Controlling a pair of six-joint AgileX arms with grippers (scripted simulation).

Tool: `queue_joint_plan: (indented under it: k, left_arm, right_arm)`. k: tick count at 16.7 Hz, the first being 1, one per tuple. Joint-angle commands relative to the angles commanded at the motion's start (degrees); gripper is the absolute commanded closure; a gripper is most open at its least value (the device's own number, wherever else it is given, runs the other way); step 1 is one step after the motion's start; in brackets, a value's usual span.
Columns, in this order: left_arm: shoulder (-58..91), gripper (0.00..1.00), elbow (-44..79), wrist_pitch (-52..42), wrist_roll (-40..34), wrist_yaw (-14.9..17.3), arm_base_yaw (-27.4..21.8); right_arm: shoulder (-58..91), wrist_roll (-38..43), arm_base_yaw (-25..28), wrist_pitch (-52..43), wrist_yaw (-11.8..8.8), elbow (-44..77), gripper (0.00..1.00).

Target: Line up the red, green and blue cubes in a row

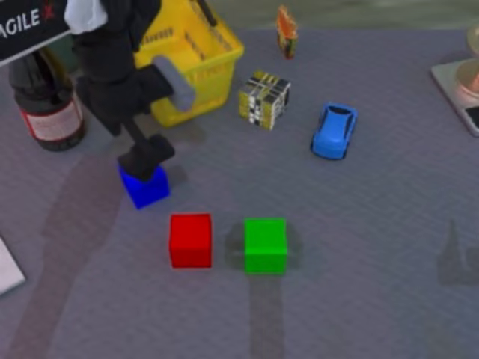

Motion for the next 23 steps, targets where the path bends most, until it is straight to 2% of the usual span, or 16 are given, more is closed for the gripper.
queue_joint_plan:
  k: [6, 11, 23]
  left_arm:
    - [3.6, 0.00, -8.5, 12.5, 0.0, 0.0, 0.0]
    - [3.9, 0.00, -9.1, 13.3, 0.0, 0.0, 0.0]
    - [3.9, 0.90, -9.1, 13.3, 0.0, 0.0, 0.0]
  right_arm:
    - [0.0, 0.0, 0.0, 0.0, 0.0, 0.0, 0.00]
    - [0.0, 0.0, 0.0, 0.0, 0.0, 0.0, 0.00]
    - [0.0, 0.0, 0.0, 0.0, 0.0, 0.0, 0.00]
